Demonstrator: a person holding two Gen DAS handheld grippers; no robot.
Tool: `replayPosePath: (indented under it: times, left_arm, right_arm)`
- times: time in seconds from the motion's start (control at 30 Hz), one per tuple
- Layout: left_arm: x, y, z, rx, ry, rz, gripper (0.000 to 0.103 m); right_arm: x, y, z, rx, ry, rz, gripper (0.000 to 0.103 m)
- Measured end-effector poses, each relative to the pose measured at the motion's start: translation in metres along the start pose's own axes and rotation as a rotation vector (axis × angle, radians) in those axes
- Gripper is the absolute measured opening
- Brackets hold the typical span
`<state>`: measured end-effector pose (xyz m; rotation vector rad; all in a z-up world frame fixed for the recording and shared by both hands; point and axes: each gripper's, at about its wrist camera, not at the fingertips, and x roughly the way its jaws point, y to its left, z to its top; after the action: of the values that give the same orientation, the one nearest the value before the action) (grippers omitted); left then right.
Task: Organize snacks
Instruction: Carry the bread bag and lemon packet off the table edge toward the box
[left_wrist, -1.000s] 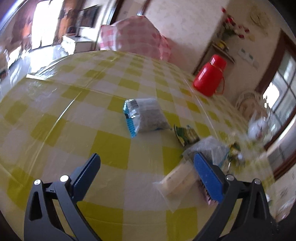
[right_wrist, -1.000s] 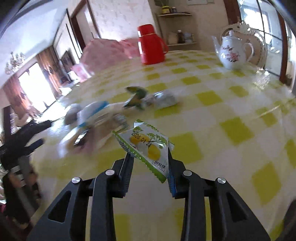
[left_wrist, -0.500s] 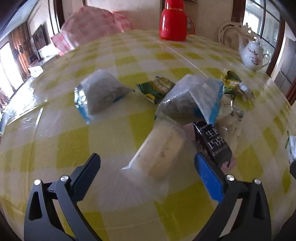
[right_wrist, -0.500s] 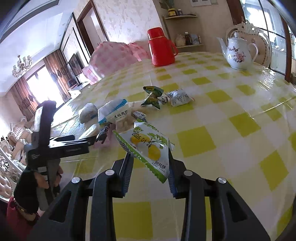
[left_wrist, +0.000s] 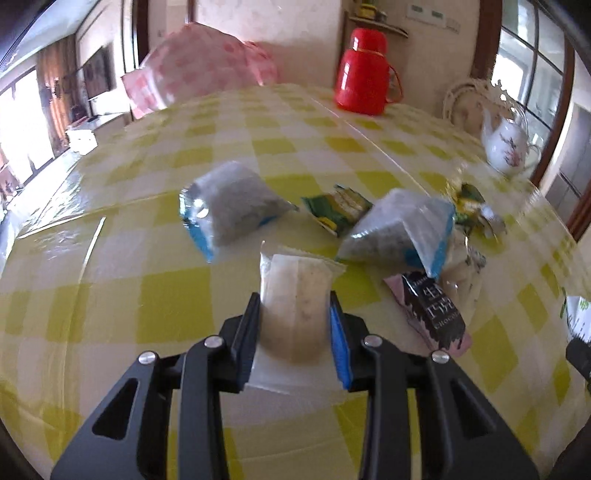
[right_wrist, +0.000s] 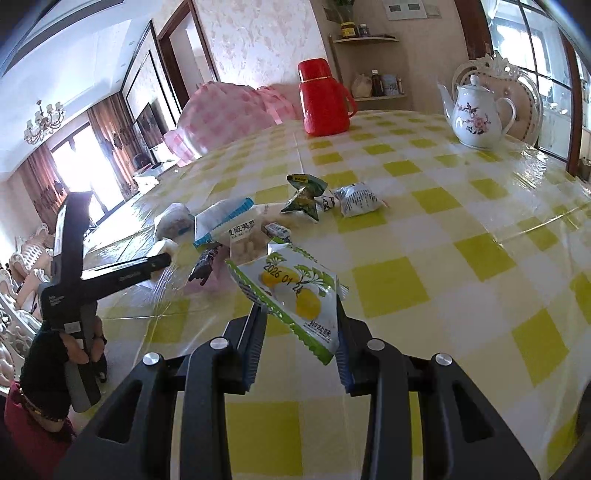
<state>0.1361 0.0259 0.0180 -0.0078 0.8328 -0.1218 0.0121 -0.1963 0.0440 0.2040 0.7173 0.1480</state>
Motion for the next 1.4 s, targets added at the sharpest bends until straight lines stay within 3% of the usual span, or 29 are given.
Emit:
replayPosePath:
  times: [0.33, 0.67, 1.17, 1.4]
  left_arm:
    - [-0.018, 0.008, -0.014, -0.073, -0.021, -0.029, 0.035]
    - [-0.051, -0.012, -0.042, -0.057, -0.059, -0.054, 0.035]
    - [-0.097, -0.028, -0.085, -0.061, -0.117, -0.078, 0.035]
    - [-0.119, -0.032, -0.109, -0.030, -0.117, -0.044, 0.035]
  right_arm:
    - [0.007, -0.003, -0.003, 0.012, 0.020, -0.008, 0.034]
    - [-0.007, 0.011, -0.017, 0.021, 0.008, 0.024, 0.034]
    - [-0.029, 0.039, -0.047, 0.032, 0.009, 0.146, 0.034]
    - [-0.041, 0.052, -0.061, 0.040, 0.018, 0.210, 0.034]
